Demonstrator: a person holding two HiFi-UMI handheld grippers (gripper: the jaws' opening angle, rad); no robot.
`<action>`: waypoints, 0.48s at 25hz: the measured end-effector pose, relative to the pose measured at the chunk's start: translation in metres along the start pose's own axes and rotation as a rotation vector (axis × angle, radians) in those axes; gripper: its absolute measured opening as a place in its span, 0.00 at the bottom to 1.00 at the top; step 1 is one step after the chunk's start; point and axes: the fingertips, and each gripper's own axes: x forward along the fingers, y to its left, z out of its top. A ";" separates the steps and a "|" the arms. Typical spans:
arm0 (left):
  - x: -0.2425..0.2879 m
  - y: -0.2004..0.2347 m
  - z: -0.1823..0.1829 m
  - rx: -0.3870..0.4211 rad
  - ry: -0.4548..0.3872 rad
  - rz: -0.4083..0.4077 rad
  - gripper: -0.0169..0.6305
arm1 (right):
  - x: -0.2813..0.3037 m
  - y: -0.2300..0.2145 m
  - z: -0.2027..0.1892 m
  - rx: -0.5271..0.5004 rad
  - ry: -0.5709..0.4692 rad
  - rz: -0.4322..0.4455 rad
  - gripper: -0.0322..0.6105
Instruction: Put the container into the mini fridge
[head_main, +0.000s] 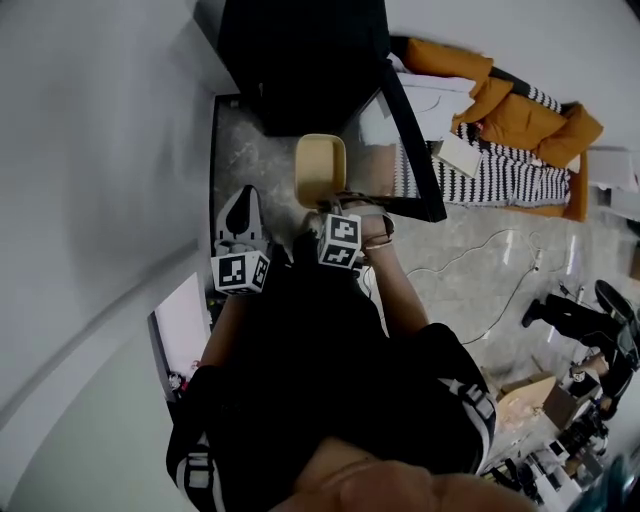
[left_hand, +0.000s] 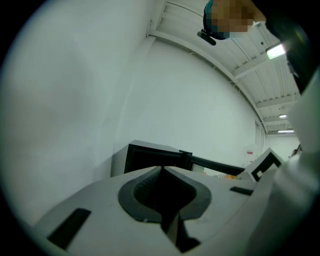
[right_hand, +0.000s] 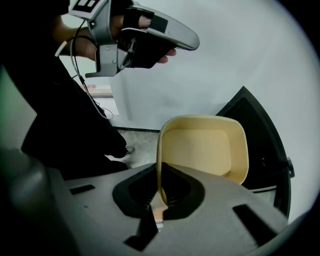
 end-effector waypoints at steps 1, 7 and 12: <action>0.004 0.001 0.000 -0.001 -0.002 -0.001 0.05 | 0.003 -0.002 -0.001 0.002 -0.001 0.006 0.05; 0.035 0.014 0.003 0.015 -0.014 -0.045 0.05 | 0.018 -0.027 0.002 0.022 0.012 0.006 0.05; 0.061 0.027 0.013 0.025 -0.021 -0.096 0.05 | 0.030 -0.055 0.007 0.068 0.025 -0.010 0.05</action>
